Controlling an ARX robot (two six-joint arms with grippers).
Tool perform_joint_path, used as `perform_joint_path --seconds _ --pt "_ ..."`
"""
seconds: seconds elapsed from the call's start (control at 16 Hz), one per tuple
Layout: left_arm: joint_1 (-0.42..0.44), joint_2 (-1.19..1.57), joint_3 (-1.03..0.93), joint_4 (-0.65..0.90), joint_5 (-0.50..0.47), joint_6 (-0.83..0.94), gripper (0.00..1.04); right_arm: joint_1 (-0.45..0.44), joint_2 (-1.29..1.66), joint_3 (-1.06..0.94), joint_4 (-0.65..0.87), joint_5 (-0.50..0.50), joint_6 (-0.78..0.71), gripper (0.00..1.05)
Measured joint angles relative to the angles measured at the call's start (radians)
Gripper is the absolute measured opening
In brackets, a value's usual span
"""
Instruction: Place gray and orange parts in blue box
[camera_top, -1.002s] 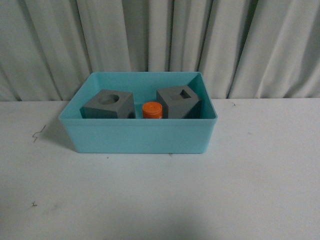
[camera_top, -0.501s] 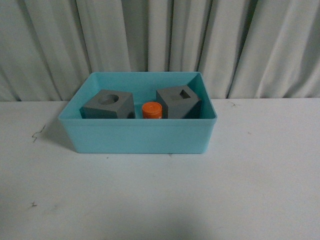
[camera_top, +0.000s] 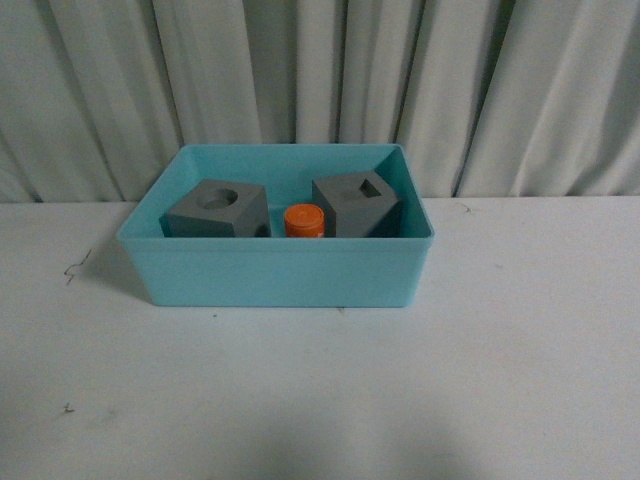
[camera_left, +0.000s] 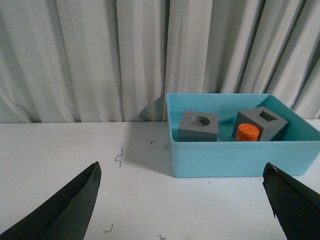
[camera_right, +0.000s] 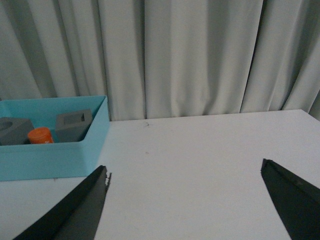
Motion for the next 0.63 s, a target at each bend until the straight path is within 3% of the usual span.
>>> perform_joint_path --seconds 0.06,0.63 --pt "0.000 0.000 0.000 0.000 0.000 0.000 0.98 0.000 0.000 0.000 0.000 0.000 0.000 1.00" --pt "0.000 0.000 0.000 0.000 0.000 0.000 0.98 0.000 0.000 0.000 0.000 0.000 0.000 0.98"
